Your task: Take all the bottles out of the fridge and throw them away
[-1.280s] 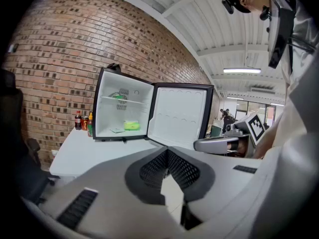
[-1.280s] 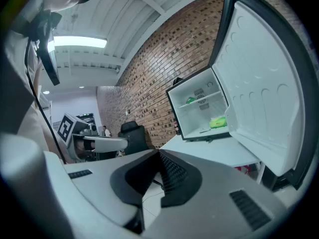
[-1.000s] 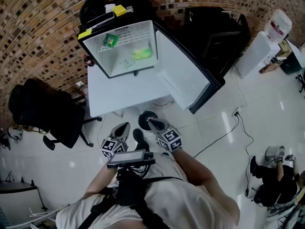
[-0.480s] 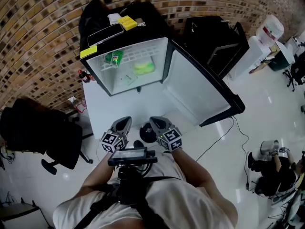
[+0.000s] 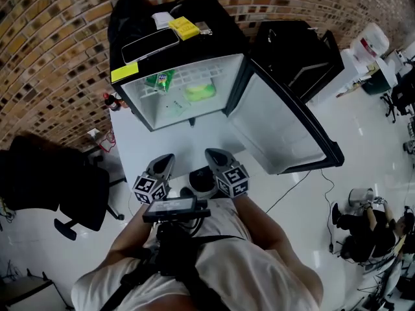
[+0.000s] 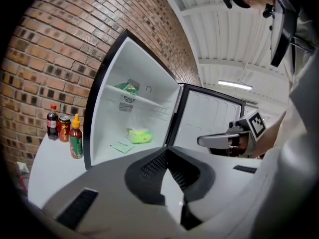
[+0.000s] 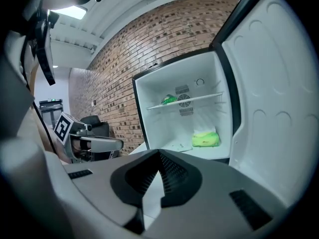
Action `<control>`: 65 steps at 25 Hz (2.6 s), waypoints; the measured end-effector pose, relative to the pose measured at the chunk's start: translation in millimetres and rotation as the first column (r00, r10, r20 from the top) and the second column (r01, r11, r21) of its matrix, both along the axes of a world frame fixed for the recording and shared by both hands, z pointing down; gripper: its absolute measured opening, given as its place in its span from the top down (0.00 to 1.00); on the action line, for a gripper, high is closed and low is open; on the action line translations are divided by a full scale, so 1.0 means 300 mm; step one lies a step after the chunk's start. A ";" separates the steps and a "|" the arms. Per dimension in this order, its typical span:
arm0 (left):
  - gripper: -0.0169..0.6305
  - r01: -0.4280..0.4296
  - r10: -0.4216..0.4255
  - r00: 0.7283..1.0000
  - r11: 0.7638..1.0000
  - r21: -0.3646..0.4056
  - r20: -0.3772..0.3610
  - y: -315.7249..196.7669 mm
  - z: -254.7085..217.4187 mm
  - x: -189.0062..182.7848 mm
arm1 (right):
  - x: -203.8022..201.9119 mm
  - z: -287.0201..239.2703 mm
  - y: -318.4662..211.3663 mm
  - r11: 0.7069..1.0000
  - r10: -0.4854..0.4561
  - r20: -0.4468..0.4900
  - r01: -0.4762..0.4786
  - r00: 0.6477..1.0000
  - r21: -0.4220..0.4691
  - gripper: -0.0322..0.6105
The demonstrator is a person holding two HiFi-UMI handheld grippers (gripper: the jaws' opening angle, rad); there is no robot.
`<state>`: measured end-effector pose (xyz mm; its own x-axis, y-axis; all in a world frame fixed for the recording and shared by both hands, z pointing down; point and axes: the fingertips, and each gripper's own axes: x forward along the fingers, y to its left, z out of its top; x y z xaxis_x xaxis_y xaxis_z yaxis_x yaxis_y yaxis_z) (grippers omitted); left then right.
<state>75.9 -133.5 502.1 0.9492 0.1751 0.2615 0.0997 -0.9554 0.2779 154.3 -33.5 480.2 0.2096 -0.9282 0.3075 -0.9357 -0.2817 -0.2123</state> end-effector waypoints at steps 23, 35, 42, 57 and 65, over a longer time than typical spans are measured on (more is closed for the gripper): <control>0.95 0.184 -0.185 0.983 0.983 0.022 0.020 -0.156 -0.037 0.177 | 0.180 -0.004 -0.264 0.963 -0.267 -0.004 0.267 0.964 0.021 0.95; 0.95 0.199 -0.199 0.980 0.980 0.008 0.014 -0.122 -0.107 0.216 | 0.291 -0.200 -0.422 0.923 -0.377 -0.530 0.357 0.759 -0.146 0.92; 0.95 0.296 -0.296 0.955 0.955 0.002 0.006 -0.174 -0.100 0.104 | 0.279 -0.240 -0.608 0.868 -0.484 -0.768 0.344 0.419 -0.359 0.68; 0.95 0.406 -0.406 0.914 0.914 -0.006 -0.006 -0.210 -0.096 -0.026 | 0.257 -0.211 -0.782 0.780 -0.592 -0.805 0.227 -0.036 -0.583 0.69; 0.95 0.400 -0.400 0.916 0.916 -0.001 -0.009 -0.193 -0.098 -0.025 | 0.234 -0.270 -0.774 0.804 -0.551 -0.834 0.256 -0.019 -0.537 0.94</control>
<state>68.4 -191.5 472.7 0.9420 -0.2201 0.2532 -0.2887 -0.9163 0.2776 224.5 -265.7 399.3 0.0560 -0.9306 0.3617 -0.2592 0.3363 0.9054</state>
